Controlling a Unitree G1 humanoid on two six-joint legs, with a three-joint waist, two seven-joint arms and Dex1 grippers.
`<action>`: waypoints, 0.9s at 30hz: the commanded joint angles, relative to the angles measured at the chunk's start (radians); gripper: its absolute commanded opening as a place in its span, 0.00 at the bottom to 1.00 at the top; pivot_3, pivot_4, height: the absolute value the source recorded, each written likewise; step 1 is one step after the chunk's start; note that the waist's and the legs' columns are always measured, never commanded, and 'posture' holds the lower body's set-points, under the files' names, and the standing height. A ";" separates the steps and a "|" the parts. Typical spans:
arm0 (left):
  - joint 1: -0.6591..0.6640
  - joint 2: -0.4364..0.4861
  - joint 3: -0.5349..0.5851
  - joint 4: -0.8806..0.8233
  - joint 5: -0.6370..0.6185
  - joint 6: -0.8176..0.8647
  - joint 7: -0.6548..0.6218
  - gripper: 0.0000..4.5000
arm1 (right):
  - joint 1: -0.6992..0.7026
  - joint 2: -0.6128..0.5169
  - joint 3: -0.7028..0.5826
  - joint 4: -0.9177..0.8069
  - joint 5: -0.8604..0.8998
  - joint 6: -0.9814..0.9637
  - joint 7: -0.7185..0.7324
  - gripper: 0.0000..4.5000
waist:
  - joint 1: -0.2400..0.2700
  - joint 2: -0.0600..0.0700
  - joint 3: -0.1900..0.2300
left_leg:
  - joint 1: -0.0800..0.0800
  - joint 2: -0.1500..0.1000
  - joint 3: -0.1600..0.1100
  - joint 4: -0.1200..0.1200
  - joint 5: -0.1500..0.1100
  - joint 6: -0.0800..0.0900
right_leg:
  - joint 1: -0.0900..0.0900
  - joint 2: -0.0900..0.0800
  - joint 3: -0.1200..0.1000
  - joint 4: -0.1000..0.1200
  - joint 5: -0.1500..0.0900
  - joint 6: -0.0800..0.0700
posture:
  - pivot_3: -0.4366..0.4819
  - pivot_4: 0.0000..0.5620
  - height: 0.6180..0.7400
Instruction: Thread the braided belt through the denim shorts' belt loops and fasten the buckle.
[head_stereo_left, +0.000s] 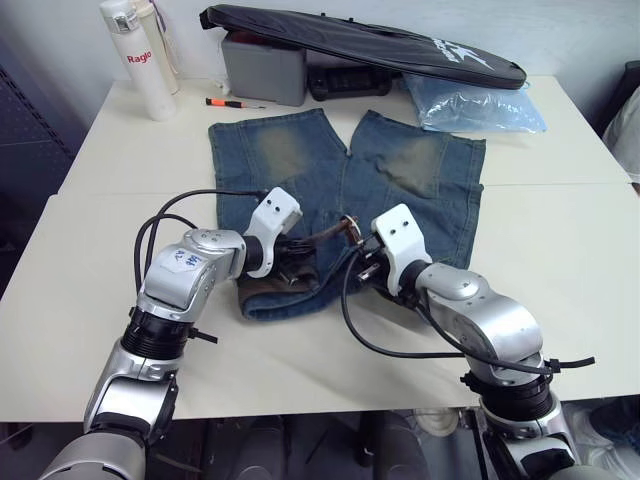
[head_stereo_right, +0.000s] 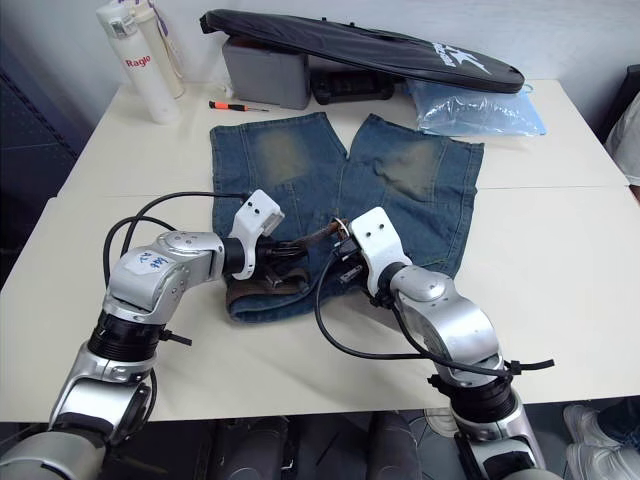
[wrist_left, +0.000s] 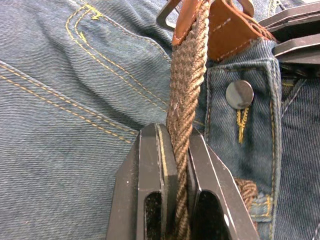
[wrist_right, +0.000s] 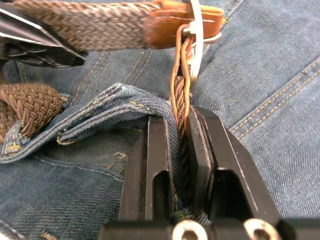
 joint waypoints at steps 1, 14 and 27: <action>-0.025 -0.010 0.001 -0.023 0.003 -0.033 -0.005 0.00 | -0.016 -0.035 0.066 -0.058 0.020 -0.040 0.068 0.02 | -0.001 0.000 0.000 | 0.000 0.000 0.000 0.000 0.000 0.000 | 0.000 0.000 0.000 0.000 0.000 0.000 | 0.48 0.27 1.00; -0.134 -0.113 -0.077 0.121 0.045 -0.148 -0.059 0.00 | -0.103 -0.232 0.223 0.042 -0.034 -0.257 0.339 0.02 | 0.002 0.000 0.000 | 0.000 0.000 0.000 0.000 0.000 0.000 | 0.000 0.000 0.000 -0.001 0.000 0.000 | 0.48 0.27 1.00; -0.108 -0.095 -0.081 0.106 0.057 -0.146 -0.084 0.00 | -0.144 -0.408 -0.077 -0.039 0.190 -0.225 0.602 0.98 | 0.011 0.000 0.000 | -0.001 0.000 0.000 0.001 0.000 0.000 | 0.000 0.000 -0.001 -0.002 0.000 0.000 | 0.48 0.27 1.00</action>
